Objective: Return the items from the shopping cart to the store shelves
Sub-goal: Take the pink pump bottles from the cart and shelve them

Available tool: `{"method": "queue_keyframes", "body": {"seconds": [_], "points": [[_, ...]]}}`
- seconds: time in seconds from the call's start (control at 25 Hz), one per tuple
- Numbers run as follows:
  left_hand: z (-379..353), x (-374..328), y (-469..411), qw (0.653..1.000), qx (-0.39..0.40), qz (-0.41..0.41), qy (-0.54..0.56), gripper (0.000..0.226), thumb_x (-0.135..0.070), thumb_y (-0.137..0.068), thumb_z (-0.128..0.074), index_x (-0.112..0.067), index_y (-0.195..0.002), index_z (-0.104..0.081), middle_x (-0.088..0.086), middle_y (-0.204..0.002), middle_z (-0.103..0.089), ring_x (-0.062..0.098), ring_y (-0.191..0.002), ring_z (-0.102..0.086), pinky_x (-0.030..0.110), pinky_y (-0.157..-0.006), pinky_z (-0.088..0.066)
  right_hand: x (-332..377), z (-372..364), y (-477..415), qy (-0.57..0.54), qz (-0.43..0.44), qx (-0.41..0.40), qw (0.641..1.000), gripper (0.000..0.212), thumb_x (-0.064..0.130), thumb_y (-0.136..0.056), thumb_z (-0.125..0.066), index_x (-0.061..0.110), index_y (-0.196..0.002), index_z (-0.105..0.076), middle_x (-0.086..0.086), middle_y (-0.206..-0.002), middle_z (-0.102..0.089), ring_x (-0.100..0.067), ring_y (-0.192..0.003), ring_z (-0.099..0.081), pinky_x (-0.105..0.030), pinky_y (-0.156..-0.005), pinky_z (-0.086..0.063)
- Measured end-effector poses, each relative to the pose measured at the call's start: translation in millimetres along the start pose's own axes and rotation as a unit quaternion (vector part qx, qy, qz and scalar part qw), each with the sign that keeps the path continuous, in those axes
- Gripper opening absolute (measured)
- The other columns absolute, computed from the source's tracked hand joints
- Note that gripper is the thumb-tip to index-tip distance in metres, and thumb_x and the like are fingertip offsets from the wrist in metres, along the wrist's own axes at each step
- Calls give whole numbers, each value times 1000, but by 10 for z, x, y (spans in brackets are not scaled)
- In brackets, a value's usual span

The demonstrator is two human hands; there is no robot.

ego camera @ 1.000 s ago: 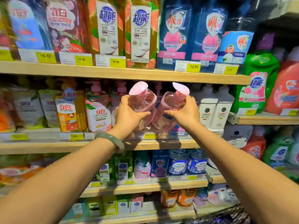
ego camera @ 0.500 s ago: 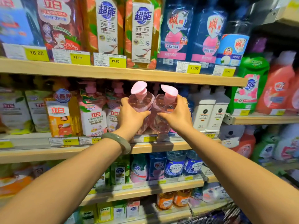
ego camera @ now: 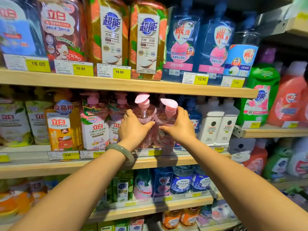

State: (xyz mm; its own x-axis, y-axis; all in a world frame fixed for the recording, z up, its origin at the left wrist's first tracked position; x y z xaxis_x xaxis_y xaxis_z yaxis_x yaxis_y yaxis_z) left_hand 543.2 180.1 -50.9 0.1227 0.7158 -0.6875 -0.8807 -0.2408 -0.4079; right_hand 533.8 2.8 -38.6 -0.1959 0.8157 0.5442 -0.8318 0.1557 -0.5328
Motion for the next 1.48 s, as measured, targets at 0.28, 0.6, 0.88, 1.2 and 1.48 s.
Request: {"method": "queue_keyframes", "body": {"seconds": [0.28,0.6,0.88,1.2,1.48], "points": [[4,-7,22,986,-91,-79,-116,95,-68,-71,-62,-6,-137,-32,11,-131,-36,30,-121,-34,39,-98,-37,-139,-108,-113,52,-47,27,997,71,53,-68,-77,17,-116,-39,-9,-123,-53,-32,-111,-55,-45,-82,-50],[-150,-106,23,941,-186,-167,-229,65,-58,-72,-65,-10,-111,-45,10,-113,-55,30,-107,-51,42,-88,-42,-149,-162,-212,229,-30,13,973,66,61,-83,-55,11,-126,-48,-10,-143,-34,-31,-128,-34,-42,-100,-35],[-239,-227,-194,951,-90,-111,-273,54,-57,-88,-48,-11,-114,-57,9,-118,-58,31,-122,-38,45,-107,-22,-227,-181,-178,246,32,17,968,54,44,-87,-57,11,-127,-42,-9,-139,-38,-31,-122,-41,-42,-96,-38],[-296,-241,-214,949,-72,-110,-287,60,-56,-89,-46,-4,-119,-51,15,-122,-55,33,-122,-39,47,-110,-21,-381,-222,-84,181,29,148,972,93,39,-86,-61,22,-152,2,-1,-161,5,-31,-134,-41,-43,-96,-47],[-374,7,168,955,-137,-137,-225,71,-39,-91,-53,1,-144,-28,22,-147,-35,37,-139,-28,49,-120,-9,-852,-81,500,193,75,255,945,98,32,-86,-63,30,-151,10,11,-159,19,-24,-148,-13,-49,-115,-27]]}}
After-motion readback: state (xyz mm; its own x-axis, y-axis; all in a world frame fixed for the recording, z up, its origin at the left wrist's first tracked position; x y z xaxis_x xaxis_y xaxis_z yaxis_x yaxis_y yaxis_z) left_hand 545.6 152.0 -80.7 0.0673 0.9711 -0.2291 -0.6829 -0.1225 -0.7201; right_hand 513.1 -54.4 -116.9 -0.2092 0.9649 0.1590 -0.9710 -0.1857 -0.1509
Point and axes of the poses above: each hand's wrist, its own y-axis away from the middle knuckle, its own z-axis out of the back of the hand, x = y × z, the point moved 4 cm from there along -y, towards the middle knuckle
